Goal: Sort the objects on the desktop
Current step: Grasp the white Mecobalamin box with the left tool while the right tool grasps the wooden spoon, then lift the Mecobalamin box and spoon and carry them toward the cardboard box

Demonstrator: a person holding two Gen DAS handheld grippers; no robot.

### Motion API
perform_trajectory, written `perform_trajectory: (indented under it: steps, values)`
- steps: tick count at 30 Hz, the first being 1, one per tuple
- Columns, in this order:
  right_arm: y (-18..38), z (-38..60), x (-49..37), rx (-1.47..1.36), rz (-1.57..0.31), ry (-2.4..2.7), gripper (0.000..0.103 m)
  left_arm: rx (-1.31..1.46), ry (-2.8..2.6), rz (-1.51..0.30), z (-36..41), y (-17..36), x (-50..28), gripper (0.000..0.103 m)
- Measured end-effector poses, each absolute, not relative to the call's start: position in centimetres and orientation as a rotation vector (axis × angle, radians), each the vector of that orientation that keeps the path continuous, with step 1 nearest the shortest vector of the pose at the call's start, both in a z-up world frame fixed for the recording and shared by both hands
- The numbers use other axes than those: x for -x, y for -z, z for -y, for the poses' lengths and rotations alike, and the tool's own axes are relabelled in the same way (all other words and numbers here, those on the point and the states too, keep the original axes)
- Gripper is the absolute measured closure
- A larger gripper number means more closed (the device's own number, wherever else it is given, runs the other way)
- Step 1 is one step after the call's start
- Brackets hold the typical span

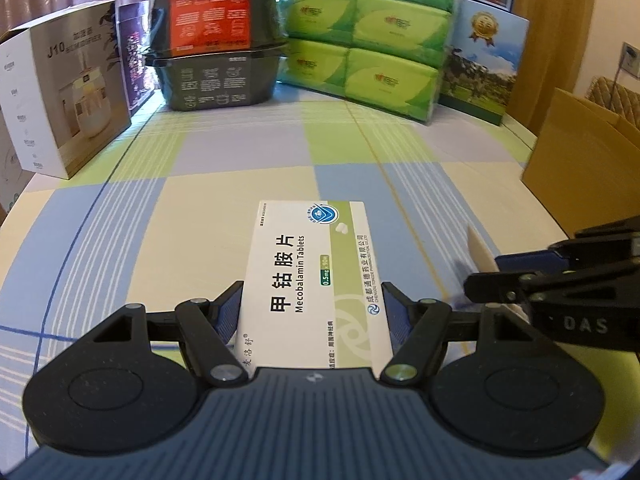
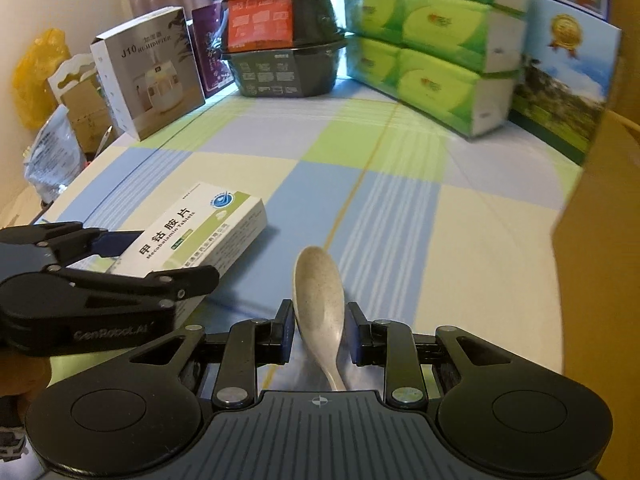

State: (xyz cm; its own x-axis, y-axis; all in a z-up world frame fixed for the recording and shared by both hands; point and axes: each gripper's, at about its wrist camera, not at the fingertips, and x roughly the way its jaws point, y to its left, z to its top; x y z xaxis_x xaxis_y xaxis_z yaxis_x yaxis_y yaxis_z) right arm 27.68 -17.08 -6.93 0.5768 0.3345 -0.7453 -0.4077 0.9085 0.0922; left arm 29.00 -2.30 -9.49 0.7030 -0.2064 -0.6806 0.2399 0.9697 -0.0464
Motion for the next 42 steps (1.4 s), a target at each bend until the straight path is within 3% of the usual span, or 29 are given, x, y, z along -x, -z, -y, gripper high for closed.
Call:
perform_trajectory:
  steps: [13,22,25,27,35,42]
  values:
    - [4.9,20.7,-19.0,-0.057,-0.895,-0.356,0.080,-0.073,0.323,-0.736,4.8,6.1,-21.7,0.036]
    - [7.4,21.6,-15.1,-0.014,-0.873,-0.354,0.079,-0.101,0.351,-0.751,5.4,5.8,-16.9,0.036]
    - [7.9,21.9,-14.5,0.019,-0.845,-0.394,0.070,-0.101,0.353,-0.761,5.2,6.1,-16.8,0.036]
    - [8.1,21.9,-14.3,0.044,-0.827,-0.414,0.053,-0.100,0.349,-0.770,5.1,6.4,-16.9,0.036]
    - [8.6,22.7,-15.0,-0.010,-0.796,-0.435,0.050,-0.088,0.357,-0.780,5.2,6.9,-17.3,0.036]
    - [9.0,21.4,-14.4,0.105,-0.759,-0.471,0.050,-0.085,0.358,-0.783,5.5,7.0,-17.4,0.036]
